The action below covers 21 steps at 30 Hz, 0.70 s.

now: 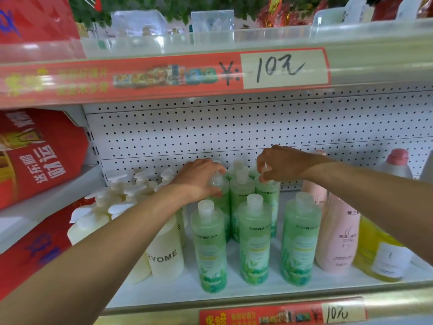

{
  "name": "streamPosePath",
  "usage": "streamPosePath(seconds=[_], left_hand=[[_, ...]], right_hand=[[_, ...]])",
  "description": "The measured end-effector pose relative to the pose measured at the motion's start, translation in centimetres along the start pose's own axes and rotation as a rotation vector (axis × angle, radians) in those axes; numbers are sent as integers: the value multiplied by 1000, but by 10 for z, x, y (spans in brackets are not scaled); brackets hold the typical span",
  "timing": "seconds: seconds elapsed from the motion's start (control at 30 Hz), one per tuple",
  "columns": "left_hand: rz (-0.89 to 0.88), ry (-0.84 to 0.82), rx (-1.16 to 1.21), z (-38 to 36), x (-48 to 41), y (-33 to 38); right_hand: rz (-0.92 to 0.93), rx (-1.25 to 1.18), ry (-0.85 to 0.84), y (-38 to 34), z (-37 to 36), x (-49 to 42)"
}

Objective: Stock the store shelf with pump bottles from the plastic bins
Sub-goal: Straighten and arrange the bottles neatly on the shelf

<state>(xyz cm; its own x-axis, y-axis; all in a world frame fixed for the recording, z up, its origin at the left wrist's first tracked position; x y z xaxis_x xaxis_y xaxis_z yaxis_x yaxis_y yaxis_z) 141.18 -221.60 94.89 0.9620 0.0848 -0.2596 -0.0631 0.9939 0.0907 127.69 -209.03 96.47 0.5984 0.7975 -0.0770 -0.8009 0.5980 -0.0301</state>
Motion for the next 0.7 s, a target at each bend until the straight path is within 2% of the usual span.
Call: streamPosePath(seconds=[0.2, 0.27, 0.33, 0.43, 0.53, 0.6, 0.7], left_hand=[[16, -28, 2, -3, -1, -1], [30, -45, 32, 1, 2, 3], [34, 12, 158, 13, 14, 7], [-58, 156, 311, 36, 47, 22], [-111, 47, 256, 31, 84, 40], [-123, -44, 65, 18, 97, 47], [-111, -31, -129, 4, 98, 50]], right_hand=[[-26, 47, -50, -2, -2, 7], [-33, 42, 15, -6, 7, 18], [-20, -88, 93, -14, 23, 34], [93, -317, -15, -33, 31, 68], [194, -108, -45, -49, 16, 100], [211, 93, 26, -55, 0, 108], [222, 204, 143, -64, -12, 109]])
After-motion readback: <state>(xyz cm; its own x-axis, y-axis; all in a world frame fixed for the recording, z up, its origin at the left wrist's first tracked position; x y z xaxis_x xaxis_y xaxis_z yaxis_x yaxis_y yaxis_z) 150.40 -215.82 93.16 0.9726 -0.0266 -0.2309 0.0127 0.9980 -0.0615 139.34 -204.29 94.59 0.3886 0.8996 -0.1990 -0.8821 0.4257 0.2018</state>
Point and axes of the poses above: each hand's wrist, its own x-axis away from the middle knuckle, its own z-axis out of the back of the hand, y = z × x, the point moved 7 cm from there along -x, towards the middle knuckle, and after that the axes turned 12 degrees about -z, right-handed, at the moved point
